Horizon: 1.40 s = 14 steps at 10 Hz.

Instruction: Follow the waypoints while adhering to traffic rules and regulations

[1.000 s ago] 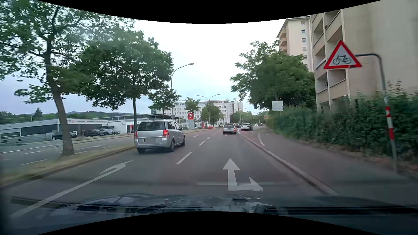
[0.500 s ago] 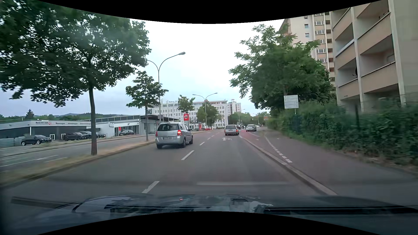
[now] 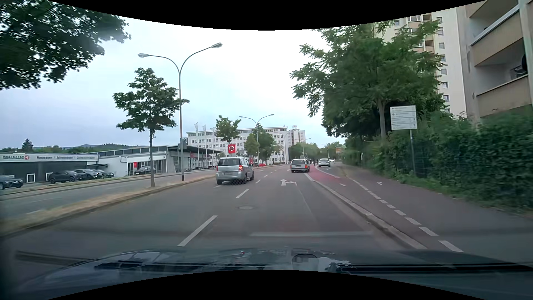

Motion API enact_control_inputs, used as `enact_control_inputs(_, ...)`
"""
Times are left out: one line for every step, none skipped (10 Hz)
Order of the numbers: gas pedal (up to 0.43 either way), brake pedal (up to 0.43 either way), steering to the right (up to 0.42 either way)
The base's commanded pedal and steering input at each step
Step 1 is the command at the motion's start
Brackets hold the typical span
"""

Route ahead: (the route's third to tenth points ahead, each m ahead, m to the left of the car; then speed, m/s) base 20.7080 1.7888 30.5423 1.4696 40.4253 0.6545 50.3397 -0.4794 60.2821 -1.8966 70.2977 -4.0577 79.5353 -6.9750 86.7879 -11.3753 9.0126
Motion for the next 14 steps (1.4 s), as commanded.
enact_control_inputs(0.000, 0.000, 0.007)
enact_control_inputs(0.000, 0.000, 0.007)
enact_control_inputs(0.000, 0.000, 0.006)
enact_control_inputs(0.000, 0.000, 0.005)
enact_control_inputs(0.000, 0.000, 0.004)
enact_control_inputs(0.000, 0.000, 0.004)
enact_control_inputs(0.000, 0.000, 0.003)
enact_control_inputs(0.008, 0.000, 0.005)
enact_control_inputs(0.008, 0.000, 0.005)
enact_control_inputs(0.028, 0.000, 0.005)
enact_control_inputs(0.028, 0.000, 0.008)
enact_control_inputs(0.028, 0.000, 0.014)
enact_control_inputs(0.039, 0.000, 0.020)
enact_control_inputs(0.039, 0.000, 0.024)
